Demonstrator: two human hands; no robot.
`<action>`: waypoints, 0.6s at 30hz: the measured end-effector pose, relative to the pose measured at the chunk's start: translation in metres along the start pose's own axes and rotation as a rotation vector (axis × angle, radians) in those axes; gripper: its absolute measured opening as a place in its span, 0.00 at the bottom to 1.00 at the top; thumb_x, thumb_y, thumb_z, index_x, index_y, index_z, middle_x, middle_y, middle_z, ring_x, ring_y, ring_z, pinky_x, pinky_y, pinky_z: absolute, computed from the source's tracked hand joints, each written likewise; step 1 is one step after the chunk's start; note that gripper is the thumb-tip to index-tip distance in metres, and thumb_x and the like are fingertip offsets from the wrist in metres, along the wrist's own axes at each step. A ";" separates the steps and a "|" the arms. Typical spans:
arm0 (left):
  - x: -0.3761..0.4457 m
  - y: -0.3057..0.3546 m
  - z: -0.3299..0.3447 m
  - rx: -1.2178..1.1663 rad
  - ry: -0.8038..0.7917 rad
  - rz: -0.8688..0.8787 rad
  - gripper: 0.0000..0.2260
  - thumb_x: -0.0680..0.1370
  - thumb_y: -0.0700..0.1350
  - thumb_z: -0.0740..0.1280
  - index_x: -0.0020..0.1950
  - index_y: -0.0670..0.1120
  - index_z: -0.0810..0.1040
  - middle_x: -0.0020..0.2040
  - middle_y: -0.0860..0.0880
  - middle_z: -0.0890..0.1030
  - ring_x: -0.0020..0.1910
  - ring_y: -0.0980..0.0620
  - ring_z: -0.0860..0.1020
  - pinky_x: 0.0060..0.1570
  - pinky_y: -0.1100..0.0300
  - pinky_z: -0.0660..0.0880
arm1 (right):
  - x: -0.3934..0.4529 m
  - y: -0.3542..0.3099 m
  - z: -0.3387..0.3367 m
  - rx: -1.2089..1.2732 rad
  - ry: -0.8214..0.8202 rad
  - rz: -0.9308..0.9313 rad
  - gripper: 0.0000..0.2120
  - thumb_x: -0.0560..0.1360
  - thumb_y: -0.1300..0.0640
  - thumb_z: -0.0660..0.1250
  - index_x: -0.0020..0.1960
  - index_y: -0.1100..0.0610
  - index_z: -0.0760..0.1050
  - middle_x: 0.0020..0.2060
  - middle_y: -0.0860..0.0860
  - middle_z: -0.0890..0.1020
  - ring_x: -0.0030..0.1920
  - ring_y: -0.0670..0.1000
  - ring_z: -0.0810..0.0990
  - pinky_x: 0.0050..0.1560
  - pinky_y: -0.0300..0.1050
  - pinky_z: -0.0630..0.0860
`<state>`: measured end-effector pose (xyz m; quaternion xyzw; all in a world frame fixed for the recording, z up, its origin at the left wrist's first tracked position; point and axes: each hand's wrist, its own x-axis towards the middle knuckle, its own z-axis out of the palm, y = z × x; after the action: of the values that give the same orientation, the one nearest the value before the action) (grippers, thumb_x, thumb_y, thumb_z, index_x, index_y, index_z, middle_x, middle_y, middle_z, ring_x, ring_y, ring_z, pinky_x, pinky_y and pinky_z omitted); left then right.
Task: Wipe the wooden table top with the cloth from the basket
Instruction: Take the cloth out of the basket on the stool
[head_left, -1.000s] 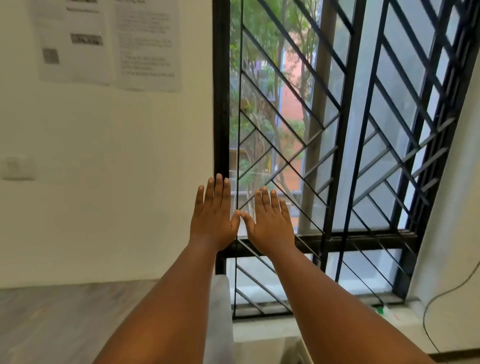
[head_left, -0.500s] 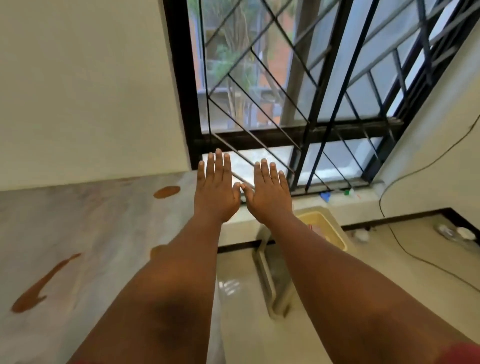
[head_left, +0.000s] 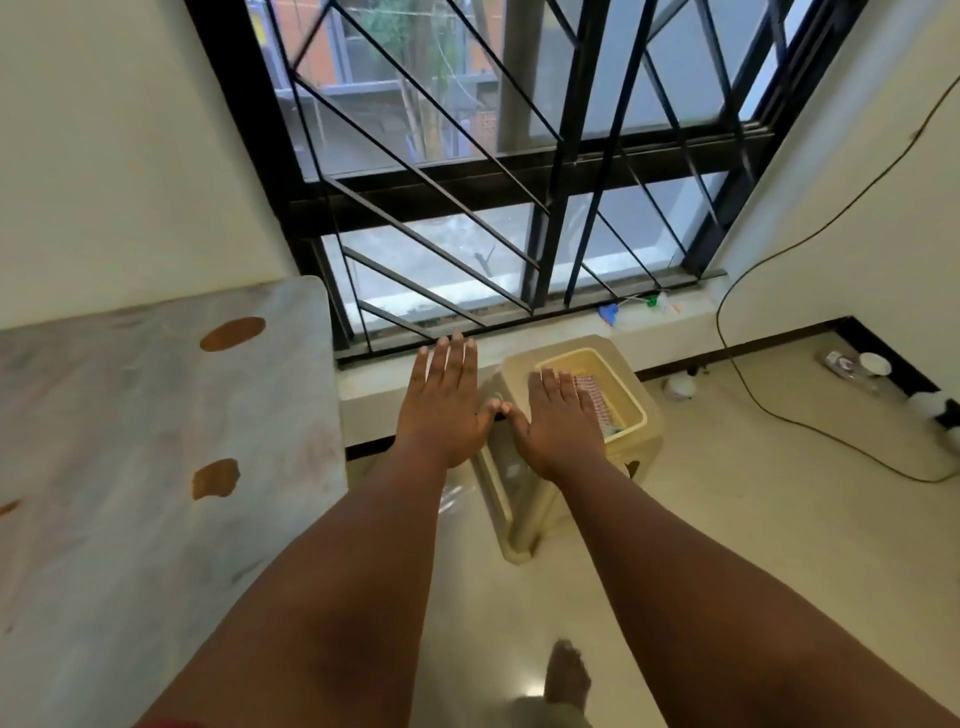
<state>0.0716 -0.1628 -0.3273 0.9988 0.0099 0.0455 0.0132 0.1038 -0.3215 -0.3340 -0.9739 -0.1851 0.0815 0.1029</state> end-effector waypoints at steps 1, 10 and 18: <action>0.005 0.006 0.006 0.002 -0.032 0.016 0.33 0.80 0.61 0.45 0.77 0.42 0.38 0.78 0.42 0.40 0.76 0.45 0.37 0.71 0.49 0.31 | 0.003 0.011 0.004 0.001 -0.026 0.016 0.32 0.81 0.39 0.42 0.78 0.57 0.43 0.77 0.55 0.46 0.76 0.56 0.42 0.72 0.54 0.40; 0.085 0.085 0.073 0.012 -0.264 0.078 0.34 0.80 0.61 0.46 0.77 0.42 0.39 0.78 0.42 0.42 0.77 0.45 0.39 0.72 0.48 0.33 | 0.058 0.133 0.038 0.014 -0.174 0.054 0.31 0.81 0.41 0.44 0.78 0.58 0.47 0.77 0.57 0.51 0.76 0.57 0.47 0.74 0.57 0.46; 0.138 0.122 0.140 0.020 -0.364 0.124 0.33 0.80 0.62 0.43 0.76 0.44 0.35 0.78 0.43 0.38 0.76 0.46 0.35 0.68 0.50 0.27 | 0.117 0.197 0.075 -0.015 -0.265 0.001 0.26 0.82 0.48 0.50 0.75 0.59 0.54 0.75 0.58 0.59 0.75 0.59 0.52 0.72 0.56 0.52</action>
<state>0.2235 -0.2856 -0.4504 0.9893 -0.0537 -0.1355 0.0021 0.2643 -0.4442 -0.4665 -0.9554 -0.1970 0.2084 0.0703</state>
